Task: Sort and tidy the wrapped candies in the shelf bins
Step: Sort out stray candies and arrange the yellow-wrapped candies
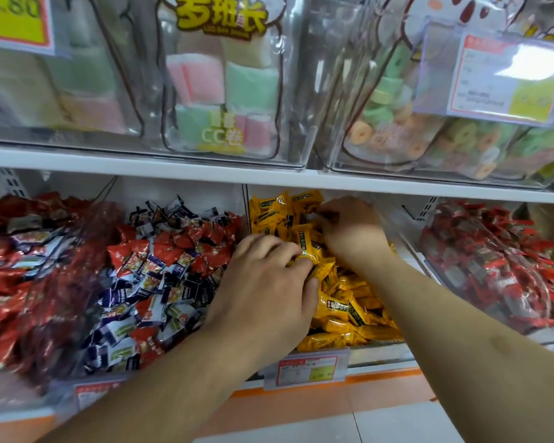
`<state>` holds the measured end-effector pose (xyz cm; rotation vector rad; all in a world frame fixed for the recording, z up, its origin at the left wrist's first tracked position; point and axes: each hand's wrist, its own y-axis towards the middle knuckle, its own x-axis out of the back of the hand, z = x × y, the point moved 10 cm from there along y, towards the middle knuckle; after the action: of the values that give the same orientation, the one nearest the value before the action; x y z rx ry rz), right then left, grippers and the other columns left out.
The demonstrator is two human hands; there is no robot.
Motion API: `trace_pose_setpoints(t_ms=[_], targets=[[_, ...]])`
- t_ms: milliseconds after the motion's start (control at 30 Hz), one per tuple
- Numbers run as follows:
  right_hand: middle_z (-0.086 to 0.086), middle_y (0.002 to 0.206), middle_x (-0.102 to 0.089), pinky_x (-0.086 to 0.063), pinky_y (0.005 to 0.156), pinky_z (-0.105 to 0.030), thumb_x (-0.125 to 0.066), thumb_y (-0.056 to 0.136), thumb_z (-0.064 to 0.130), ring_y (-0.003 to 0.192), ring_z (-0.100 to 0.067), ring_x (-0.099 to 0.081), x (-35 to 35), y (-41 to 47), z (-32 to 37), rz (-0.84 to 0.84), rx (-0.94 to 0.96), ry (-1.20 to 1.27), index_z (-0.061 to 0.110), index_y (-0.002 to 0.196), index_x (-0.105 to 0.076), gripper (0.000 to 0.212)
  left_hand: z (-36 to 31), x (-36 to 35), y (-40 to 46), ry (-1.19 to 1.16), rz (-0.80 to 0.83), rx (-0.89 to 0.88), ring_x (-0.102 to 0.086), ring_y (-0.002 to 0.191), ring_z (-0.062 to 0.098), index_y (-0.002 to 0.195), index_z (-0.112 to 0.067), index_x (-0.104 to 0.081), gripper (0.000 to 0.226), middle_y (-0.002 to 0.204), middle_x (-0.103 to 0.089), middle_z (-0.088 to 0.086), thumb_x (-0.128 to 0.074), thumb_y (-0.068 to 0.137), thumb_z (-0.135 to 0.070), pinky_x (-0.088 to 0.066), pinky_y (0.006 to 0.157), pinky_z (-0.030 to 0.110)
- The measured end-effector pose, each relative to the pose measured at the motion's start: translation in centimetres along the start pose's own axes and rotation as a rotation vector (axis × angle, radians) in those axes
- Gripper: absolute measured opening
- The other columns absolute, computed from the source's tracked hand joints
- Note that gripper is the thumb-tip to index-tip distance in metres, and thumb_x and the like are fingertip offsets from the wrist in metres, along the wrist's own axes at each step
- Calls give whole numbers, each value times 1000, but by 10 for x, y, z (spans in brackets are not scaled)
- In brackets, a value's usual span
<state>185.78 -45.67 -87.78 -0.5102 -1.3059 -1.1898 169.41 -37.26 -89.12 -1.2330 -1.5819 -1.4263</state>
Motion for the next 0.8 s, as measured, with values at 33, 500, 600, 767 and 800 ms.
trace_pose_setpoints(t_ms=[33, 500, 600, 767, 800], targets=[[-3, 108, -78, -54, 88, -37, -62, 99, 35, 101, -27, -70, -4, -1, 0, 1, 5, -6, 23, 107, -81, 24, 0, 0, 0, -1, 0, -2, -48, 129, 18, 126, -28, -70, 50, 133, -63, -9, -30, 105, -50, -28, 117, 45], [7, 95, -72, -56, 76, -34, -70, 86, 24, 90, -19, -66, -12, 4, -18, -8, -154, 113, 29, 90, -67, 7, 1, 0, 0, -10, 7, 1, -47, 128, 17, 122, -29, -71, 49, 130, -63, -11, -30, 105, -49, -27, 117, 44], [7, 89, -70, -52, 70, -31, -71, 88, 23, 84, -19, -66, -10, 3, -19, -21, -170, 142, 29, 86, -62, 10, 0, 2, 0, -16, 6, 9, -48, 127, 17, 121, -29, -72, 50, 129, -64, -12, -30, 104, -50, -28, 116, 44], [11, 95, -76, -52, 70, -22, -73, 85, 19, 89, -10, -69, -8, -1, -19, -43, -174, 282, 28, 99, -76, 17, 2, 4, 1, -35, -16, 9, -48, 126, 16, 121, -29, -72, 48, 128, -64, -13, -33, 104, -51, -28, 117, 43], [12, 93, -76, -52, 70, -22, -73, 84, 18, 88, -9, -70, -6, -4, -19, -54, -167, 306, 28, 97, -78, 17, 2, 5, 1, -39, -21, 7, -48, 126, 16, 121, -29, -72, 48, 128, -64, -13, -33, 104, -51, -28, 117, 42]])
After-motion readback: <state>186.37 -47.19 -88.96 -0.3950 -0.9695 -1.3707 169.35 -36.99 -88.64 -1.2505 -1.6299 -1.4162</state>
